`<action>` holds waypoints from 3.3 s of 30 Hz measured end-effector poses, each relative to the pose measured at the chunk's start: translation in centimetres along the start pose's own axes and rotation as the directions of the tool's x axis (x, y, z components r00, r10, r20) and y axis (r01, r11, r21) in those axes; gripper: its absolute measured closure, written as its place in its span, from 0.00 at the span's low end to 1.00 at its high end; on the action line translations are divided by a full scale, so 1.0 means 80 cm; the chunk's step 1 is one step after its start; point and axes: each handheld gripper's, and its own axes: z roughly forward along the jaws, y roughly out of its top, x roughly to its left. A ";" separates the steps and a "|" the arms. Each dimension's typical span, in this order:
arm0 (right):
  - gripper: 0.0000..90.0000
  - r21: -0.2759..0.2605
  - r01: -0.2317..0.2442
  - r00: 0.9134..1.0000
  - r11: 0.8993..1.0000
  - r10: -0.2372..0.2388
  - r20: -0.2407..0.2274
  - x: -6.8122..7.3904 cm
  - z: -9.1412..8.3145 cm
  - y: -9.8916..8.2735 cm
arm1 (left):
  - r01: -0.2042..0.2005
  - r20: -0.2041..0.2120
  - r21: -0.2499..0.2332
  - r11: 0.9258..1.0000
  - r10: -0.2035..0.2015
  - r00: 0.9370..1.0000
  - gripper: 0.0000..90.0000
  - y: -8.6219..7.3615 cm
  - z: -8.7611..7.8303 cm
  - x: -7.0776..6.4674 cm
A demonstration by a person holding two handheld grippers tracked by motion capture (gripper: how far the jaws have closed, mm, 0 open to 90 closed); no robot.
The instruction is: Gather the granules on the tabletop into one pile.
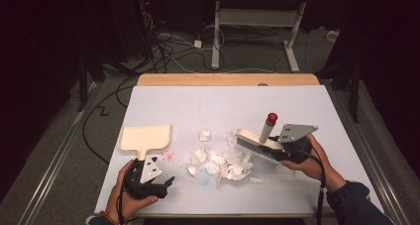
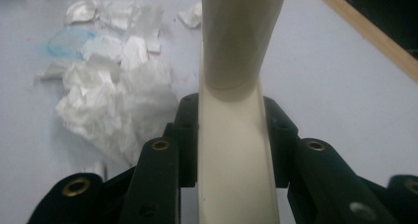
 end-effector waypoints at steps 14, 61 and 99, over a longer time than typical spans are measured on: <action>0.75 -0.109 -0.060 0.995 0.992 0.068 0.073 0.004 -0.062 -0.008 | -0.002 -0.005 -0.002 1.000 0.002 1.000 0.18 0.002 0.000 0.000; 0.76 -0.182 -0.058 0.975 0.982 0.017 -0.220 0.094 -0.039 0.026 | 0.004 -0.019 -0.010 1.000 -0.004 1.000 0.18 0.002 -0.005 0.002; 0.76 -0.186 -0.090 0.966 0.978 0.040 -0.254 0.133 0.080 0.086 | 0.081 -0.076 -0.068 0.994 -0.086 0.993 0.18 -0.009 -0.022 0.024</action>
